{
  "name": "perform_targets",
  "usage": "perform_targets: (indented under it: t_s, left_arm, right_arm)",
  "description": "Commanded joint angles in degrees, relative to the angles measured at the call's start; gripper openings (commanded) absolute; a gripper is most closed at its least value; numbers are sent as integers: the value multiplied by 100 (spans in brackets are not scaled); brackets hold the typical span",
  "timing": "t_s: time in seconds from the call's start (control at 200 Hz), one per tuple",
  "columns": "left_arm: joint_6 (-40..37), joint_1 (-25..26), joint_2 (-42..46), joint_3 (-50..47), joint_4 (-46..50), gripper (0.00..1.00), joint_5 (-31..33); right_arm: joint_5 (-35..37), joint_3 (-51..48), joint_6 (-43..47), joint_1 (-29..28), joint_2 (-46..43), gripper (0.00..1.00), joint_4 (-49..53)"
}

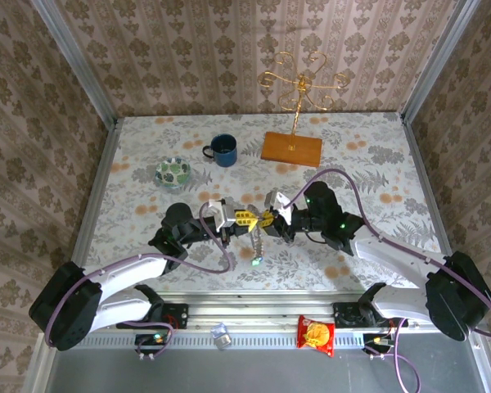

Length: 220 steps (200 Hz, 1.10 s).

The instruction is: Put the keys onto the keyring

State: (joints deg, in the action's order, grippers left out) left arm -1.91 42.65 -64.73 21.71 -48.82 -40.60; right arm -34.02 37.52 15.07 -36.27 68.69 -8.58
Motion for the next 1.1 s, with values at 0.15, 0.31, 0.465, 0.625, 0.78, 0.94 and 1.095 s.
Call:
perform_targets:
  t_s: [0.15,0.31,0.465,0.625,0.78,0.94,1.095]
  left_arm:
    - [-461,-26,318,174,607,0,124]
    - [-781,-6,404,289,1173,0,146]
    - [-990,14,452,364,1551,0,311]
    - [-1022,14,427,399,1682,0,322]
    - [-823,6,476,263,1358,43,592]
    - [-604,-64,823,-18,984,65,1220]
    - [-481,-174,1635,-387,885,71,2830]
  right_arm:
    - [220,308,445,-20,-471,0,889]
    - [212,641,652,-20,-559,0,1410]
    - [144,822,759,-29,-644,0,1732]
    - [341,832,821,-33,-716,0,1881]
    - [584,922,952,-53,-629,0,2235]
    - [761,1076,981,-114,-561,0,2474]
    - [859,1396,775,-464,-240,0,2290]
